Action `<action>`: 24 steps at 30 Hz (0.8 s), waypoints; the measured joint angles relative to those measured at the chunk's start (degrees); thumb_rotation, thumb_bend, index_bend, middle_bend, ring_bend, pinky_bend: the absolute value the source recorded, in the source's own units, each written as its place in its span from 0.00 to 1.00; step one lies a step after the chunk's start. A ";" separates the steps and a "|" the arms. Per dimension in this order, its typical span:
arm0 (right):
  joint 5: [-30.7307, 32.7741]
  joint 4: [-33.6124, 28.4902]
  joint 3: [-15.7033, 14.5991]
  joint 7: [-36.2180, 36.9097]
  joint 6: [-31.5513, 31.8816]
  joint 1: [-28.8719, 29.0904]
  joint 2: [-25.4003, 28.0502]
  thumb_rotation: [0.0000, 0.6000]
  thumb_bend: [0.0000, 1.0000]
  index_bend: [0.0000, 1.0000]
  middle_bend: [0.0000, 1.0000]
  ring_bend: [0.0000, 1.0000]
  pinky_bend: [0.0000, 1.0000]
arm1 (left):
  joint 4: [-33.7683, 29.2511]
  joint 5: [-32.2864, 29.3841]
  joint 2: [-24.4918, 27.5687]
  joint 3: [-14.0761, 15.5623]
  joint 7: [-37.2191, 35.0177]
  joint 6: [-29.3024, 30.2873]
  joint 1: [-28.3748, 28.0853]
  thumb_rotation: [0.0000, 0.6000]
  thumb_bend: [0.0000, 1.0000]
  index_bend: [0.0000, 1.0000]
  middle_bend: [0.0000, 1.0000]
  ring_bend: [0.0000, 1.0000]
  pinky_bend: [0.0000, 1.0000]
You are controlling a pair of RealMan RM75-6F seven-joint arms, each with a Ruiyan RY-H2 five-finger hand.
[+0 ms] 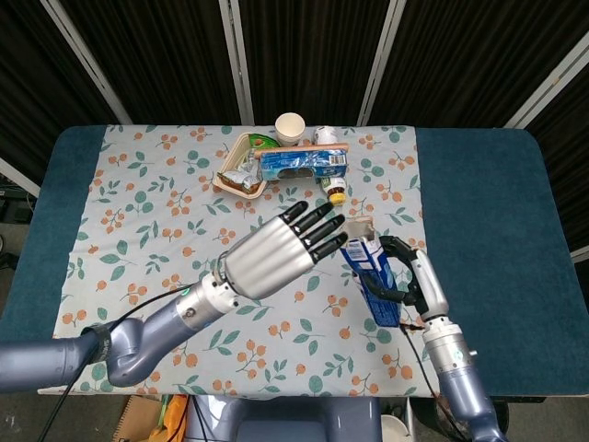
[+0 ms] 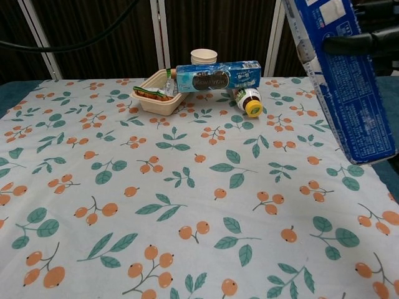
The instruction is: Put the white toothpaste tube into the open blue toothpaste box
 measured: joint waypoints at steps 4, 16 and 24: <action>-1.25 0.84 0.92 3.46 0.38 -0.79 0.74 1.00 0.35 0.40 0.49 0.42 0.28 | -2.38 2.28 4.17 4.32 -2.47 4.36 5.85 1.00 0.01 0.28 0.25 0.23 0.39; -1.89 0.07 6.54 12.32 6.68 -3.20 0.16 1.00 0.35 0.39 0.49 0.42 0.28 | 6.22 8.98 10.02 21.79 -17.98 20.03 27.26 1.00 0.01 0.27 0.25 0.23 0.39; -3.92 2.71 3.26 11.16 6.28 -4.34 0.45 1.00 0.40 0.37 0.50 0.42 0.27 | 15.91 7.72 6.60 26.41 -27.37 24.91 35.85 1.00 0.01 0.26 0.24 0.23 0.39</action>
